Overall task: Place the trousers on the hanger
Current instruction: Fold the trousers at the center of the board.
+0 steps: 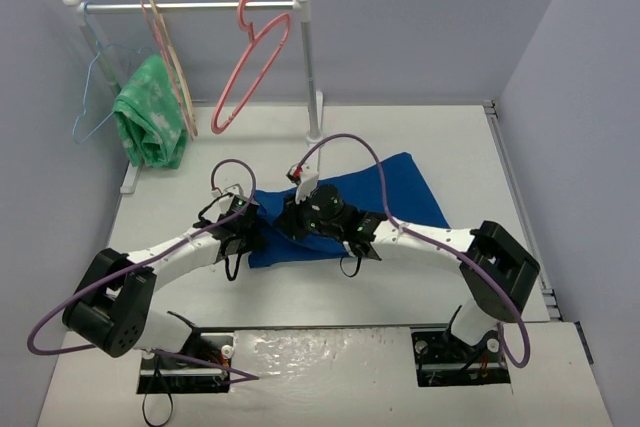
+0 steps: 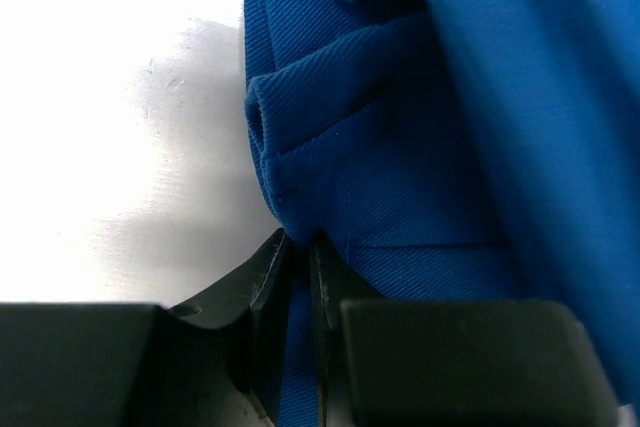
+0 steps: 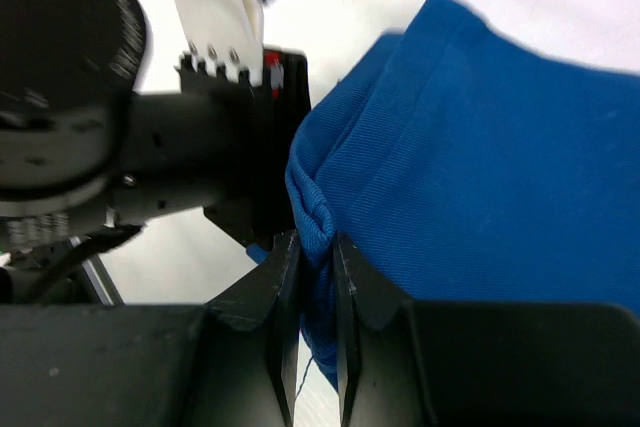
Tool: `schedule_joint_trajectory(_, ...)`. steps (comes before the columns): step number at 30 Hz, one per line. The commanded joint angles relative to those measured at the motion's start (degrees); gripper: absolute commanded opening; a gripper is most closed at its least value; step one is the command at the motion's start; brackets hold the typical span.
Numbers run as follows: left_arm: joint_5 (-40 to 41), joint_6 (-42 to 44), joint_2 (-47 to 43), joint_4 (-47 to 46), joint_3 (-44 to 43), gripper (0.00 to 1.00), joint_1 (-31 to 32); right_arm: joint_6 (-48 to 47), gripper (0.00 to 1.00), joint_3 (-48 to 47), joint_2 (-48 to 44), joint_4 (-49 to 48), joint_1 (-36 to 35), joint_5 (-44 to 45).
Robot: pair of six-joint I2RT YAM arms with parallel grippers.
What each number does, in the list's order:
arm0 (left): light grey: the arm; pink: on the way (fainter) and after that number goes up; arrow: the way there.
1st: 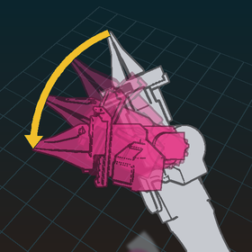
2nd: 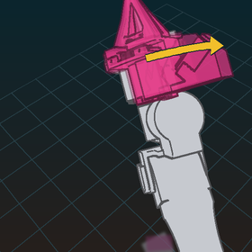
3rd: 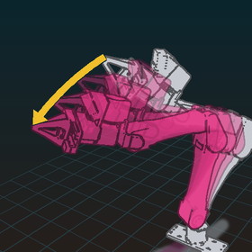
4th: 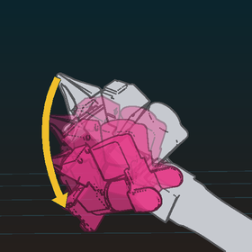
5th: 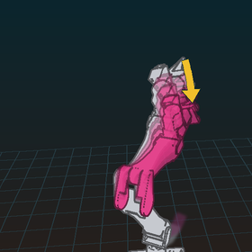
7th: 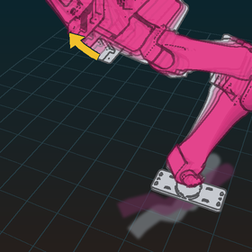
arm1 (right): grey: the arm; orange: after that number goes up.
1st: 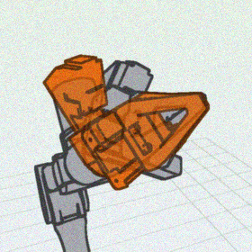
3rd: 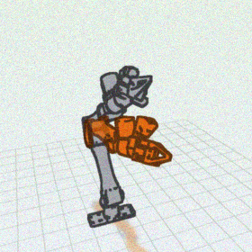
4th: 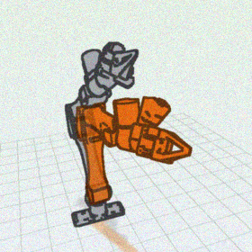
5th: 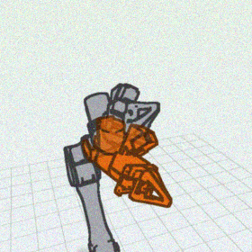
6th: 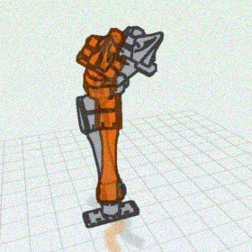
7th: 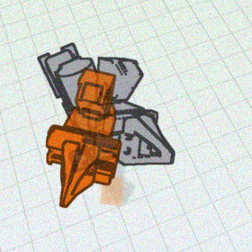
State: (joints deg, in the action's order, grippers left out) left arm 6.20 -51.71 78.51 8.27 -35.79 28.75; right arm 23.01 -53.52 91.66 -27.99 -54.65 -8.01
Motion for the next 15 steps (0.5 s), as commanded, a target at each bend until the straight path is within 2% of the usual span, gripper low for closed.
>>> schedule_joint_trajectory(1, -0.7, -1.2, -1.4, -0.1, 0.0, 0.12, 0.1, 1.8, 0.00, 0.3, 2.7, -8.4, -1.1, -1.7)
schedule_joint_trajectory(5, 0.4, -0.9, -3.1, 1.3, -0.2, 0.14, 0.0, 1.6, 0.01, -0.4, 3.7, -6.8, -1.8, -3.9)
schedule_joint_trajectory(8, 1.0, -0.6, -3.8, 2.3, -0.5, 0.20, 0.0, 1.2, 0.05, -0.7, 3.8, -4.3, -2.0, -4.6)
schedule_joint_trajectory(15, 4.7, 0.7, -8.5, 8.6, -2.8, 0.58, -0.1, 1.5, 0.09, 1.1, 4.0, -5.0, -2.0, -4.9)
